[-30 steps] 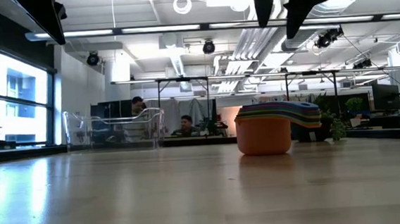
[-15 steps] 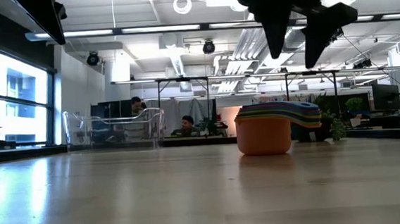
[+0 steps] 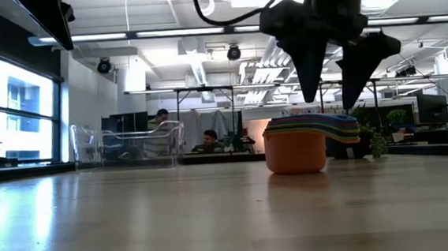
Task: Nest measuring cups in basket
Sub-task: Put the stacked colored measuring cups into the transparent bin
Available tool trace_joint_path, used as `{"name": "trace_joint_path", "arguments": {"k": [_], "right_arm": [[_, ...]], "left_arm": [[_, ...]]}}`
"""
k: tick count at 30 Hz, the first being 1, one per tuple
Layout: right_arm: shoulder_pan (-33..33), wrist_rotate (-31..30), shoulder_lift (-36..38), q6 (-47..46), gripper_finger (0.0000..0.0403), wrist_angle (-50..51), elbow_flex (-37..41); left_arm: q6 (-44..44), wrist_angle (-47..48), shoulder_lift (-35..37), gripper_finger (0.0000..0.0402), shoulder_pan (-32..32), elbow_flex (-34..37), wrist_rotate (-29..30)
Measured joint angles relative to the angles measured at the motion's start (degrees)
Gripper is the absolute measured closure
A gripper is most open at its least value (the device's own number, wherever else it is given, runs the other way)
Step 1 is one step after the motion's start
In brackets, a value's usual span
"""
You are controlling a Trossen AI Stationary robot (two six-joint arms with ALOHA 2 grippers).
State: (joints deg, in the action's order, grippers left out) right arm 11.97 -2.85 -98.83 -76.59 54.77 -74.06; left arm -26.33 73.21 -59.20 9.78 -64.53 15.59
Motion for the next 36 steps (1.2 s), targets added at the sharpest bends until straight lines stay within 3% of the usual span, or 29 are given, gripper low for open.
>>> {"name": "trace_joint_path", "arguments": {"k": [31,36], "right_arm": [[-0.46,-1.10,-8.54,2.97,0.0113,-4.13,-0.09],[-0.46,-1.12,-8.54,2.03,0.0144,-4.20,-0.09]], "left_arm": [[-0.61,-0.17,-0.02,0.0306,0.00,-0.02,0.00],[-0.59,-0.17,-0.02,0.0306,0.00,-0.02,0.02]]}}
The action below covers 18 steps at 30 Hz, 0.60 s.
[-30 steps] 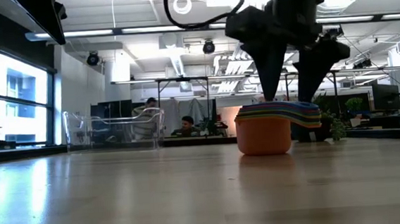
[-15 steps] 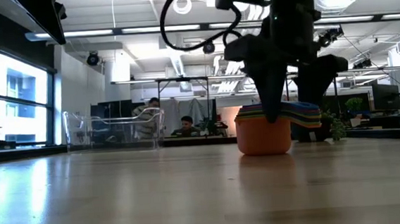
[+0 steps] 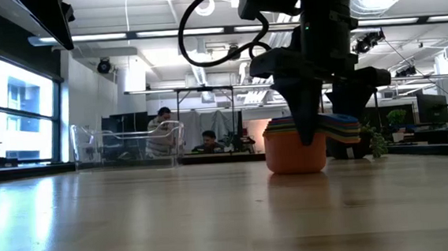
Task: Nest measuring cups in basket
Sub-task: Put the stacked colored measuring cups into the transparent bin
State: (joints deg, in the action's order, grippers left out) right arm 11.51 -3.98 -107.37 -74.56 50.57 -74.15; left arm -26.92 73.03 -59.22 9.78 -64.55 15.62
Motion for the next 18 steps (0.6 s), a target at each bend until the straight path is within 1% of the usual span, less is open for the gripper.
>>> {"name": "trace_joint_path", "arguments": {"k": [6,9,12,18], "right_arm": [[-0.45,0.42,0.00,0.02,0.0206,-0.04,0.00],[-0.71,1.15,0.00,0.00,0.0229,-0.04,0.00],[-0.76,1.18,0.00,0.00,0.0242,-0.04,0.00],[-0.76,1.61,0.00,0.00,0.0247,-0.04,0.00]], "left_arm": [[0.02,0.00,0.00,0.0306,0.00,0.00,0.00],[0.04,0.00,0.00,0.0306,0.00,0.00,0.00],[0.09,0.00,0.00,0.0306,0.01,0.00,0.00],[0.15,0.00,0.00,0.0306,0.00,0.00,0.01]]}}
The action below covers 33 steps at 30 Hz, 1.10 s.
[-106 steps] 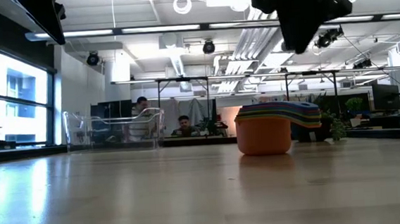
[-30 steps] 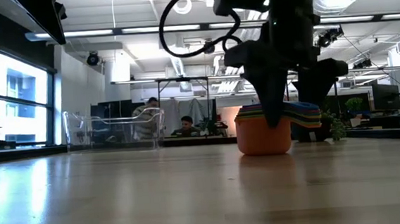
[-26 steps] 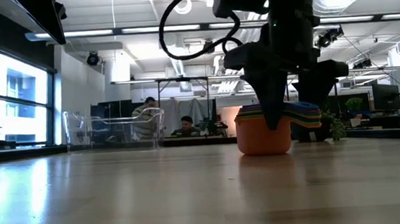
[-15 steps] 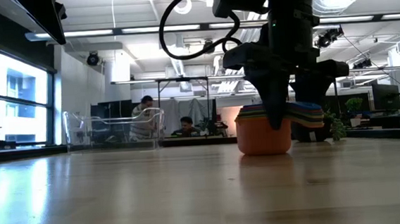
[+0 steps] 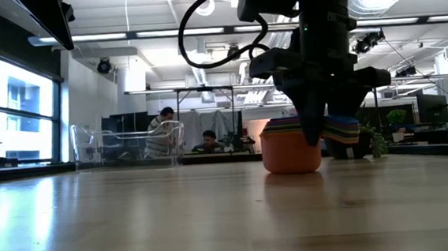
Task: Nest measuring cups in basket
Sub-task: Put the stacked colored measuring cups into the transparent bin
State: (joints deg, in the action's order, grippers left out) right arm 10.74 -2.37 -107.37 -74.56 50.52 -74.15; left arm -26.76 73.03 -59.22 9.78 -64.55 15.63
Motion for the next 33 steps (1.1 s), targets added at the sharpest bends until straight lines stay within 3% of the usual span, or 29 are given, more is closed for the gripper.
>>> {"name": "trace_joint_path", "arguments": {"k": [27,33], "right_arm": [[-0.25,-0.15,0.00,1.48,0.0250,-1.98,-2.37],[-1.07,0.70,0.00,2.87,0.0266,-1.88,-2.93]], "left_arm": [[1.51,0.00,0.00,0.0306,0.00,0.00,2.57],[1.94,0.00,0.00,0.0306,0.02,0.00,3.22]]}}
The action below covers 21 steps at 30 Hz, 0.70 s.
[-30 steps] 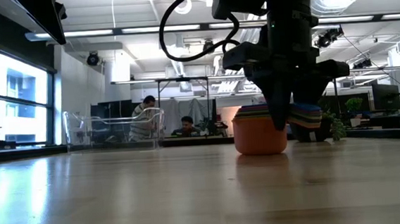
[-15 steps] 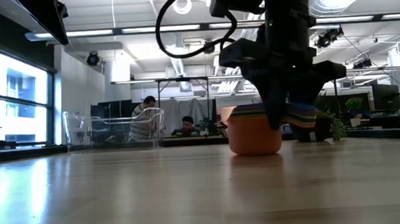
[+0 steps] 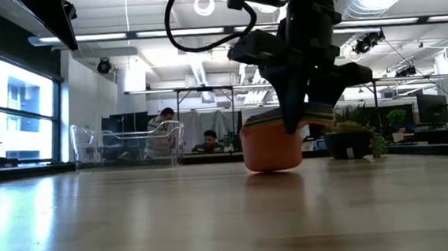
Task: Nest measuring cups in basket
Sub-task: Put the stacked colored measuring cups into the transparent bin
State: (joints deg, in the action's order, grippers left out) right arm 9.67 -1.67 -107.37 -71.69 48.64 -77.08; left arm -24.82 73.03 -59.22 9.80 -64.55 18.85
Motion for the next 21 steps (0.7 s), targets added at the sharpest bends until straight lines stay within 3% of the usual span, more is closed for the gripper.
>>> {"name": "trace_joint_path", "arguments": {"k": [7,13,21], "right_arm": [[-1.11,0.34,-0.08,0.16,0.0244,0.42,0.00],[-1.44,0.87,-1.09,1.23,0.0272,0.88,-0.02],[-1.63,0.92,-1.18,1.06,0.0272,0.83,-0.02]], "left_arm": [[0.97,0.00,0.00,0.0306,-0.02,0.00,0.02],[1.53,0.57,0.13,0.0306,-0.02,0.00,0.07],[1.27,0.15,8.97,0.0308,-0.01,0.00,0.28]]}}
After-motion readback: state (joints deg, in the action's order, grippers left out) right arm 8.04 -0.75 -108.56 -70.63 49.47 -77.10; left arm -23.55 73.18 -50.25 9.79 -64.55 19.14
